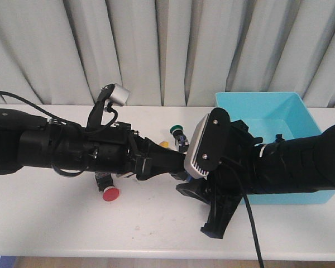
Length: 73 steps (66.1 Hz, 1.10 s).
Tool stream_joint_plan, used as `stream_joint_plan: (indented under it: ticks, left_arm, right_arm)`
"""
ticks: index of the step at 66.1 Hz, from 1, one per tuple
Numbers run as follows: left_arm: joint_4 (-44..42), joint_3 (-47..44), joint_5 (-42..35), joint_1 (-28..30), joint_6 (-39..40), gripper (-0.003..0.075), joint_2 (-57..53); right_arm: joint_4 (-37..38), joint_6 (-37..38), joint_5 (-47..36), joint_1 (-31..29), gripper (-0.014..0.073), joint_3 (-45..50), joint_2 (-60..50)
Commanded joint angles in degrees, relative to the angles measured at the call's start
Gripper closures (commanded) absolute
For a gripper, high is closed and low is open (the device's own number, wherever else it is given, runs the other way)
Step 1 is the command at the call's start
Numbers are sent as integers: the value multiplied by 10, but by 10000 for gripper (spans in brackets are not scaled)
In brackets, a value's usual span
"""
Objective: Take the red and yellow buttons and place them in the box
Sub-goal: 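Grasp the yellow button's body with the right gripper, release left, then lower the yellow button into the blue box beside the red one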
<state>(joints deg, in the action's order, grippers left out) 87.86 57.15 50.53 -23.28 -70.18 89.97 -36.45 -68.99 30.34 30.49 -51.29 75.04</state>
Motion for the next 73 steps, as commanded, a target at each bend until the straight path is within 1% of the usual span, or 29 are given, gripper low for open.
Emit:
stream_joint_plan:
  ticks: [1,9,13,19,22,29,33,37,44,50,56,64,73]
  left_arm:
    - [40,18,19,1,-3,511,-20]
    - [40,18,19,1,-3,507,-20]
    - [40,18,19,1,-2,489,-20]
    - [40,18,19,1,-2,402,-20]
    - [40,18,19,1,-4,325,-20]
    - [39,18,21,1,-4,186,-20]
    - [39,18,20,1,-4,129,-20]
    - [38,18,20,1,-4,101,-20]
    - [34,18,19,1,-4,99,-20]
    - [34,18,16,1,-4,114,-20]
    - [33,18,13,1,-4,134,-20]
    - [18,18,-5,1,-4,155,-20]
    - [-21,18,-46,1,-4,160,-20]
  right_arm:
    - [-10,1,-19,1,344,-19,-13]
    - [-10,1,-14,1,356,-19,-13]
    - [-10,1,-11,1,354,-19,-13]
    - [-10,1,-8,1,353,-19,-13]
    - [-10,1,-7,1,353,-19,-13]
    - [-10,1,-7,1,353,-19,-13]
    - [-10,2,-7,1,353,-19,-13]
    - [-10,2,-7,1,353,-19,-13]
    - [0,9,-7,-4,353,-19,-15]
    - [11,34,-4,-14,353,-19,-16]
    - [37,56,5,-29,353,-19,-18]
    - [71,92,28,-61,353,-19,-27]
    - [95,130,34,-107,353,-19,-50]
